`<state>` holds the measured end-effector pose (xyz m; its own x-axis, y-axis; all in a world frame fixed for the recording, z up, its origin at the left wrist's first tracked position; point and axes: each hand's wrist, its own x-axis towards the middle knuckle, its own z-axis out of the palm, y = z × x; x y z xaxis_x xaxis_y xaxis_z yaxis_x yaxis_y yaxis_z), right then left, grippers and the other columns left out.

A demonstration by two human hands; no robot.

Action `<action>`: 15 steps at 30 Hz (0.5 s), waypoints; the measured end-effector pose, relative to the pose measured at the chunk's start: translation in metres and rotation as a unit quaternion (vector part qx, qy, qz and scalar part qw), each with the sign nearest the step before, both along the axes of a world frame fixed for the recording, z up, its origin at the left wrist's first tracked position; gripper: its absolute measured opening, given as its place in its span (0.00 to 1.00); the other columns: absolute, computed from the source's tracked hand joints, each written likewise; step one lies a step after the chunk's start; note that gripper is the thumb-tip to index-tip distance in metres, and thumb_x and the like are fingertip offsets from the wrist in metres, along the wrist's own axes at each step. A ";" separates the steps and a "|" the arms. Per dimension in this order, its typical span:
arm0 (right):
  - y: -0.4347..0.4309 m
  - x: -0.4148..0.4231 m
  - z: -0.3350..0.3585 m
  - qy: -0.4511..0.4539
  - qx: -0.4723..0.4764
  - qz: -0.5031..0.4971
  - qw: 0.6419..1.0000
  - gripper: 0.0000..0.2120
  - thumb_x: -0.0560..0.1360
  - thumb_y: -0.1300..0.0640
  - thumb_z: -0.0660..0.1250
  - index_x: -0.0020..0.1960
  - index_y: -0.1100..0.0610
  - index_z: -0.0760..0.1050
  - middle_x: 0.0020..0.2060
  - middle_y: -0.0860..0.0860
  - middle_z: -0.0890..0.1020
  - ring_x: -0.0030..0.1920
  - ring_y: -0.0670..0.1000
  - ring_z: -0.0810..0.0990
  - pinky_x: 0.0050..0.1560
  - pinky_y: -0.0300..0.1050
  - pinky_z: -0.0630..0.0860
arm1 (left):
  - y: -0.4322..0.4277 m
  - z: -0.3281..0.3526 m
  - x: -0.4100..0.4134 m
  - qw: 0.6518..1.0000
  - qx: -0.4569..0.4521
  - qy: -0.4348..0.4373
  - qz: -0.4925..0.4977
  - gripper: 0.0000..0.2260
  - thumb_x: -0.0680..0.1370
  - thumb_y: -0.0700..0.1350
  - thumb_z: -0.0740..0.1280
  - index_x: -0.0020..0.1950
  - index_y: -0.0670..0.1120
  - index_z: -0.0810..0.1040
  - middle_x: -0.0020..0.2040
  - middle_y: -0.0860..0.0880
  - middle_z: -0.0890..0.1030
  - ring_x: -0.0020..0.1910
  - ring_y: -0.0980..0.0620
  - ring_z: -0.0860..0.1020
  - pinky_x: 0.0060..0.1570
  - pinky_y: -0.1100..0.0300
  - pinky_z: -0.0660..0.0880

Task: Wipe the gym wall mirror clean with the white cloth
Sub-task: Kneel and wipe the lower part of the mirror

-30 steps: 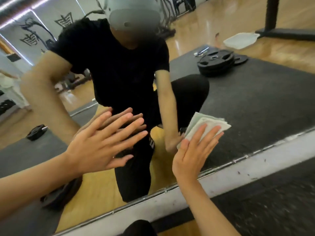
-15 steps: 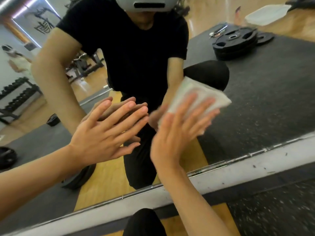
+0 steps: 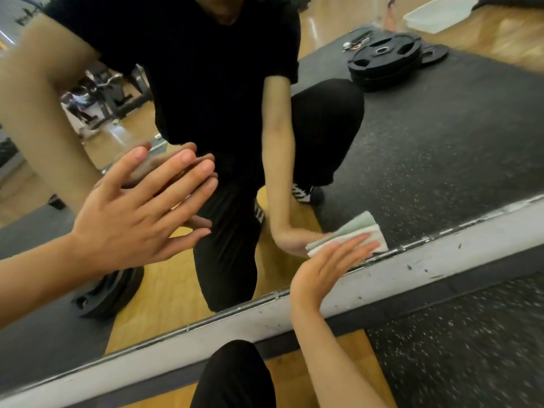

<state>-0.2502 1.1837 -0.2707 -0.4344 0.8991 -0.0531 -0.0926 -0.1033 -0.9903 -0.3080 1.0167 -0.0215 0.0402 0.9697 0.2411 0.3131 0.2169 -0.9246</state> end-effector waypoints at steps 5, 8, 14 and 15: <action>0.014 -0.007 0.047 0.013 -0.260 -0.044 0.965 0.26 0.90 0.49 0.41 0.84 0.45 0.34 0.84 0.48 0.33 0.83 0.51 0.34 0.84 0.62 0.41 | 0.001 0.003 0.006 1.000 -0.007 0.011 0.003 0.38 0.81 0.65 0.67 0.82 0.40 0.68 0.81 0.41 0.68 0.79 0.41 0.68 0.80 0.40 0.55; 0.007 -0.007 0.105 0.054 -0.061 -0.040 0.996 0.28 0.88 0.46 0.42 0.84 0.46 0.36 0.84 0.52 0.35 0.84 0.55 0.34 0.83 0.62 0.39 | 0.000 0.004 0.007 1.000 -0.011 0.018 0.014 0.37 0.82 0.65 0.64 0.82 0.40 0.67 0.81 0.41 0.69 0.80 0.42 0.66 0.80 0.41 0.53; 0.011 -0.012 0.144 0.079 0.376 -0.022 0.923 0.28 0.87 0.49 0.49 0.85 0.54 0.48 0.83 0.64 0.49 0.83 0.69 0.43 0.82 0.66 0.43 | 0.003 0.006 0.004 1.000 -0.012 0.017 0.016 0.36 0.83 0.64 0.64 0.82 0.40 0.66 0.81 0.41 0.67 0.81 0.44 0.62 0.83 0.42 0.48; 0.019 -0.012 0.125 0.075 0.418 -0.023 0.905 0.28 0.88 0.47 0.48 0.86 0.51 0.47 0.84 0.61 0.47 0.83 0.68 0.43 0.82 0.66 0.44 | 0.004 0.007 0.001 1.000 -0.005 0.010 0.019 0.36 0.83 0.63 0.65 0.83 0.41 0.66 0.81 0.41 0.67 0.82 0.44 0.61 0.84 0.43 0.47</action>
<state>-0.2621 1.2032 -0.1461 -0.3423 0.6145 0.7108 -0.2176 0.6841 -0.6962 -0.3069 1.0204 -0.0143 0.0073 0.9730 0.2308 0.2862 0.2191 -0.9328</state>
